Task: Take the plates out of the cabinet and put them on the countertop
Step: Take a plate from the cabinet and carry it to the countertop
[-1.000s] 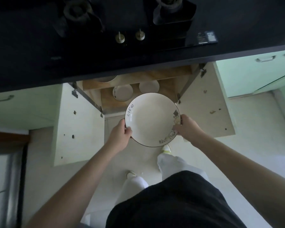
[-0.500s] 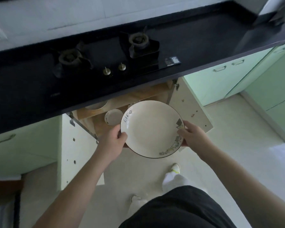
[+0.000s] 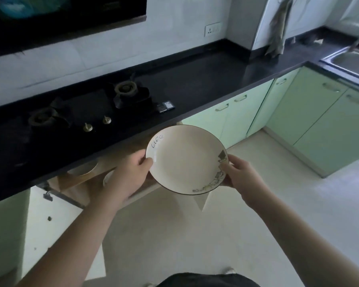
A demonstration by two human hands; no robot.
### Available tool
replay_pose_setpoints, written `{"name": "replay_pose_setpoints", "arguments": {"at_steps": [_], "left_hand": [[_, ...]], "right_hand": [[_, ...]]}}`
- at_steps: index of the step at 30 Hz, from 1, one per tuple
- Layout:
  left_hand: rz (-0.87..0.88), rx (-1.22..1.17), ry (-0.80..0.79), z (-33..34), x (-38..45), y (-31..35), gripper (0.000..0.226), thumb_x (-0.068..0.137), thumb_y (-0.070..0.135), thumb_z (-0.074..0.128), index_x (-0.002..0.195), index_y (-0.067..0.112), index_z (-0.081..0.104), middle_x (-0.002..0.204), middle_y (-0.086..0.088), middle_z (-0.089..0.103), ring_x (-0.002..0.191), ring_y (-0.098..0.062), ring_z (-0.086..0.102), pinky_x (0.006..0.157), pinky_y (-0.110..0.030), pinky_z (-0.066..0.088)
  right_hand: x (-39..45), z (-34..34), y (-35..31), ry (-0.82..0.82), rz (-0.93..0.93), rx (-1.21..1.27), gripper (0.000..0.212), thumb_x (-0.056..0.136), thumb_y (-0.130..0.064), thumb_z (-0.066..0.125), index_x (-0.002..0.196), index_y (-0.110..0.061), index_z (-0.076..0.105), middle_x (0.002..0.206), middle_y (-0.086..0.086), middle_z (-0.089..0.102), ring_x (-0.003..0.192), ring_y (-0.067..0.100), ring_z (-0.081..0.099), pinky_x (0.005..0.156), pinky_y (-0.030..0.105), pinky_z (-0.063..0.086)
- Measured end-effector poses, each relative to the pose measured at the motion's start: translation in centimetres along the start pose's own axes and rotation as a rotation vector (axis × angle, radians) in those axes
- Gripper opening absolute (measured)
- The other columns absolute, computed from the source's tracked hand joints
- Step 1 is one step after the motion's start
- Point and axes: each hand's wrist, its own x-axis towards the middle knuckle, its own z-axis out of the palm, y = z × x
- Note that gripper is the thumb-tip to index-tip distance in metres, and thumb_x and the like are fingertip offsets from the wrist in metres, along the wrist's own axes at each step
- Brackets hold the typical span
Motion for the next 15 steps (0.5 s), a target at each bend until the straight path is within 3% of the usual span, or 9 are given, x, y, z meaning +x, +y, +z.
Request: {"name": "replay_pose_setpoints", "arguments": {"at_steps": [3,5,8,10,15], "left_hand": [[0.035,-0.071,0.015,4.3,1.2,4.1,0.029,0.089,0.025,0.044,0.092,0.04,0.069,0.083,0.014,0.074,0.072,-0.006,0.07,0.06,-0.024,0.052],[0.042,-0.093,0.023,7.1,2.0,6.7,0.029,0.088,0.025,0.044,0.09,0.036,0.07,0.084,0.011,0.073,0.075,-0.009,0.068,0.056,-0.02,0.053],[0.046,-0.122,0.007,10.5,3.2,10.3,0.027,0.085,0.03,0.044,0.093,0.028,0.07,0.09,0.0,0.074,0.091,-0.025,0.067,0.082,-0.042,0.058],[0.046,-0.142,-0.011,12.3,3.9,12.1,0.031,0.083,0.035,0.043,0.096,0.027,0.07,0.091,0.001,0.074,0.093,-0.026,0.067,0.087,-0.051,0.056],[0.059,-0.266,0.034,15.3,7.2,15.5,0.028,0.089,0.035,0.043,0.085,0.028,0.07,0.08,0.005,0.073,0.084,-0.023,0.069,0.061,-0.029,0.06]], "right_hand": [[0.5,-5.3,-0.9,0.039,-0.042,0.013,0.031,0.093,-0.01,0.048,0.094,-0.029,0.072,0.081,0.003,0.077,0.071,0.02,0.074,0.063,0.025,0.059],[0.9,-8.8,-1.5,0.07,-0.054,0.013,0.031,0.094,-0.01,0.047,0.094,-0.03,0.071,0.081,0.001,0.077,0.071,0.019,0.074,0.065,0.026,0.059],[1.8,-13.4,-2.7,0.115,-0.083,0.001,0.029,0.094,-0.011,0.047,0.094,-0.028,0.07,0.083,0.003,0.077,0.073,0.022,0.074,0.069,0.031,0.06],[2.4,-15.8,-3.6,0.143,-0.096,0.004,0.028,0.094,-0.011,0.047,0.093,-0.028,0.07,0.084,0.005,0.076,0.074,0.024,0.074,0.07,0.033,0.06],[4.8,-20.1,-4.8,0.151,-0.119,0.04,0.026,0.095,-0.014,0.048,0.094,-0.021,0.073,0.086,0.008,0.076,0.074,0.025,0.074,0.075,0.036,0.06]]}}
